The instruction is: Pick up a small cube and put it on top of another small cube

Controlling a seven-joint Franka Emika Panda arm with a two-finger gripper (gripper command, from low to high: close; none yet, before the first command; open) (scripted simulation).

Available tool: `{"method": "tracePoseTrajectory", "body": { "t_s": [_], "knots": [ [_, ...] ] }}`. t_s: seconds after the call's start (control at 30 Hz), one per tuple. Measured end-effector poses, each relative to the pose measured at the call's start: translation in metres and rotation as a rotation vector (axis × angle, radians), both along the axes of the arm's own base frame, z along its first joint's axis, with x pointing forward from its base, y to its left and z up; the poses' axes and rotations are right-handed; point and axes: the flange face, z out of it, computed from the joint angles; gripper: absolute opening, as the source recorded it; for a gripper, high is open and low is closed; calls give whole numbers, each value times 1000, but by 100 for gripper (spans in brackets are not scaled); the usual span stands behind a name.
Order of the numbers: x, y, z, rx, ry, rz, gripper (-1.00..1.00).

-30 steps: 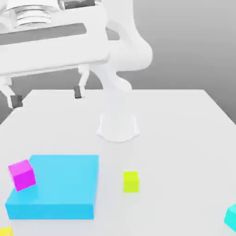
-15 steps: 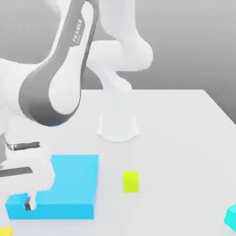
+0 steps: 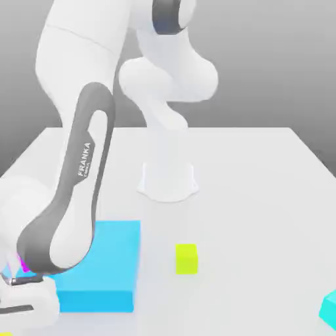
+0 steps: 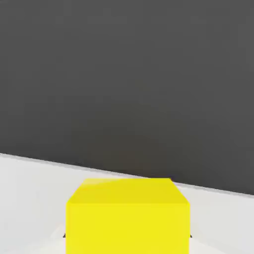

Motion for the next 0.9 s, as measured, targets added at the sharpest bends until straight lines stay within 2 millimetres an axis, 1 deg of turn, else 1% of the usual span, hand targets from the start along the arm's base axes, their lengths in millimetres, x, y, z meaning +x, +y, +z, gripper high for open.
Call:
{"method": "tracePoseTrajectory", "body": {
  "t_s": [0.07,0.1,0.2,0.43,0.57,0.63,0.73,0.9],
  "knots": [
    [0,0,30,1,0,0,-100],
    [-3,5,41,3,3,27,-100],
    [-15,38,53,16,21,205,-100],
    [-55,128,69,45,44,712,-100],
    [-84,180,78,53,43,1026,-100],
    [-101,211,82,53,40,1202,-100],
    [-129,251,87,46,31,1461,-100],
    [-185,297,92,18,10,1865,-100]
  ]
}}
